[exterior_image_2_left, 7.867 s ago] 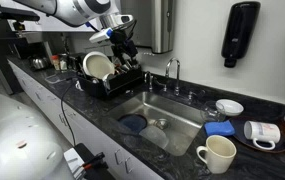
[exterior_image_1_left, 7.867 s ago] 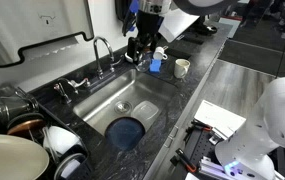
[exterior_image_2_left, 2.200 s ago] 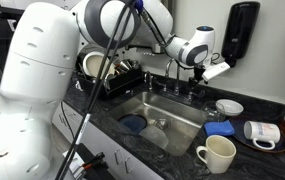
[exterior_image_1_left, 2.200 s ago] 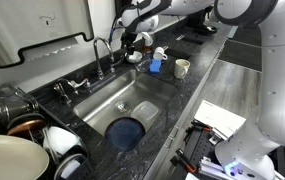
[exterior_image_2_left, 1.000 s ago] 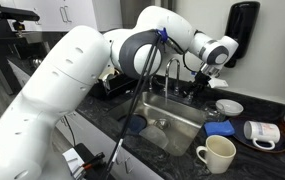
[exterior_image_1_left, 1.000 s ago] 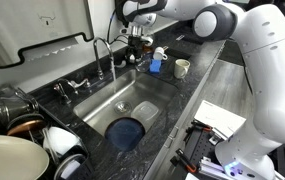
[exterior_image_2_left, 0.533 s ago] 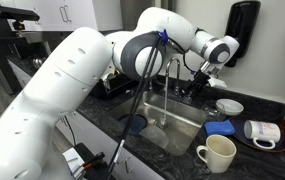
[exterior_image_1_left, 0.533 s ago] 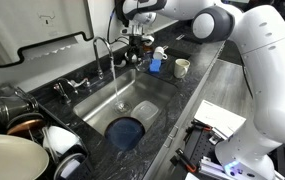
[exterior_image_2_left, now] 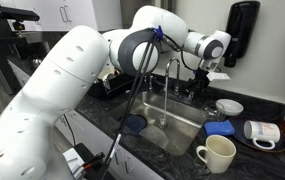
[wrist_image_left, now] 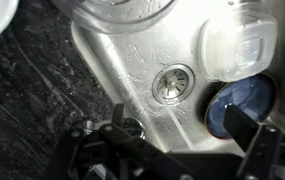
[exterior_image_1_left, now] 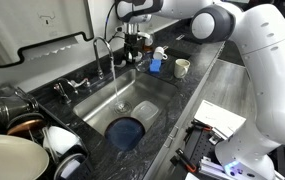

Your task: Turn the faucet handle on the right

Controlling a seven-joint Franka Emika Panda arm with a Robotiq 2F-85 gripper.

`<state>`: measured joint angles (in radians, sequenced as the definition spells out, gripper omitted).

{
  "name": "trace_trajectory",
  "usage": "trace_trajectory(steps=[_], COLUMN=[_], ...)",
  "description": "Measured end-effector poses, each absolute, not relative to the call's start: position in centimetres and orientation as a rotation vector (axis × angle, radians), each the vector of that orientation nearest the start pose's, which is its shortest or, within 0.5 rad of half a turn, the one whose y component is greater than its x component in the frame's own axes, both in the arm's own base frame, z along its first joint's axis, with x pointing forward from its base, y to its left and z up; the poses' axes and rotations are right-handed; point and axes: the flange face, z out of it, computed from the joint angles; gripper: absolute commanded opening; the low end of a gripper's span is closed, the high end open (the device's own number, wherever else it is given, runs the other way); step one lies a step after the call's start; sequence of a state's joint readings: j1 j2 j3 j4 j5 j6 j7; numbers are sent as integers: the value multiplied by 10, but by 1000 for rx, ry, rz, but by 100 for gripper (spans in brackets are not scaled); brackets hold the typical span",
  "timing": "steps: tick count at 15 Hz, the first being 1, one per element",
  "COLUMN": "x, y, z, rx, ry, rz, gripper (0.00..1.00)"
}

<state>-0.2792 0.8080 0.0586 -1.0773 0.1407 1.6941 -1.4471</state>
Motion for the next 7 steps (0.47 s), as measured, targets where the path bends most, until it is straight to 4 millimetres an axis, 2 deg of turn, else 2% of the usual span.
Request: trace_trajectory(steps=[4,7], x=[730,725], y=[-131,-124], z=[350,357], rx=[-2497,-2599], ry=[-1628,-1512], rz=[49,87], gripper=[100,100])
